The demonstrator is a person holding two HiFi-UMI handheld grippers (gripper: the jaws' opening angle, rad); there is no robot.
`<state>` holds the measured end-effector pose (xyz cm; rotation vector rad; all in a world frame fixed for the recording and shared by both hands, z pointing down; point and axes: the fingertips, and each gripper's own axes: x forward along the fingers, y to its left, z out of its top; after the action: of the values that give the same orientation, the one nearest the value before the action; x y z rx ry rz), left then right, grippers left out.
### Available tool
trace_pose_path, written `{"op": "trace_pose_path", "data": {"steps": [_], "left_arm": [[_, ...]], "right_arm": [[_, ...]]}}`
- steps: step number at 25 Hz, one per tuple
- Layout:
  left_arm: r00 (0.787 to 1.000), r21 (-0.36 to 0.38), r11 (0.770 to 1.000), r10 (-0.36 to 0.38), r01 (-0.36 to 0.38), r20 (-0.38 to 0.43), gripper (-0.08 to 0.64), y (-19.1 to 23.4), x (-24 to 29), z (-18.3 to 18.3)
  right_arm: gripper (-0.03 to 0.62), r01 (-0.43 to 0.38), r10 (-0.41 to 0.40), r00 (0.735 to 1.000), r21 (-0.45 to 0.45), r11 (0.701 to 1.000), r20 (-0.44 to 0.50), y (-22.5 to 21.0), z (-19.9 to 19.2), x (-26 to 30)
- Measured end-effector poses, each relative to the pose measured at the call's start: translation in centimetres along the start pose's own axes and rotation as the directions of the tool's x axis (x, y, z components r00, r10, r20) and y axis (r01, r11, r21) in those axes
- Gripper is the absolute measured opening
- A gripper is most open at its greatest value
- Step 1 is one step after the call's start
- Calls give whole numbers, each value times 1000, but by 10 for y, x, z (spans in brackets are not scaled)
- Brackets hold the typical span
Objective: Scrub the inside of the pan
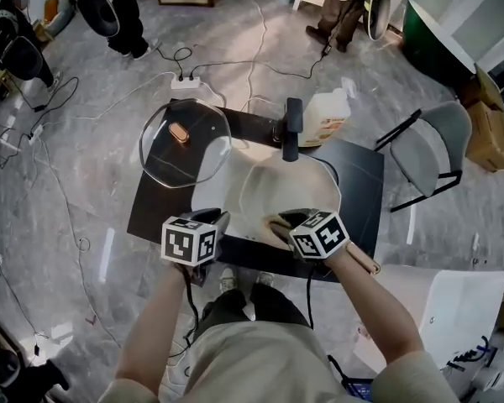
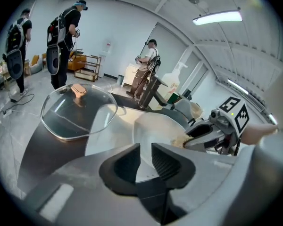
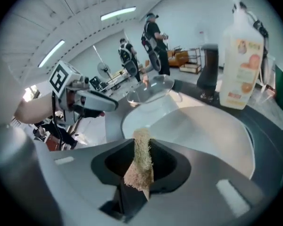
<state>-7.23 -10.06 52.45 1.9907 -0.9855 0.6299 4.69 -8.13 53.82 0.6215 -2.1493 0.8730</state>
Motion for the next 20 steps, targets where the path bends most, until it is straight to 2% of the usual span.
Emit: {"op": "trace_pose_path", "data": {"steps": [2, 4, 7, 10, 12, 15, 20], "left_arm": [[1000, 28, 1000, 3, -4, 30, 83, -5, -13, 14], [998, 49, 999, 6, -9, 62, 83, -9, -26, 28], [991, 59, 998, 12, -20, 130, 83, -16, -49, 49], [977, 94, 994, 26, -47, 213, 83, -26, -72, 74], [959, 150, 984, 56, -101, 278, 81, -34, -91, 95], [920, 235, 955, 81, -182, 382, 78, -48, -119, 128], [849, 299, 927, 35, -224, 527, 43, -82, -164, 173]], "right_arm": [[104, 43, -43, 994, 3, 999, 104, 3, 20, -21], [103, 95, -93, 970, 2, 995, 225, 9, 42, -46], [103, 187, -164, 899, -18, 982, 405, 22, 75, -90], [103, 243, -200, 827, -12, 970, 526, 34, 100, -132], [103, 266, -216, 778, 3, 964, 590, 40, 114, -158], [103, 319, -246, 697, 16, 948, 674, 49, 134, -198], [104, 462, -290, 543, 8, 887, 788, 69, 161, -270]]}}
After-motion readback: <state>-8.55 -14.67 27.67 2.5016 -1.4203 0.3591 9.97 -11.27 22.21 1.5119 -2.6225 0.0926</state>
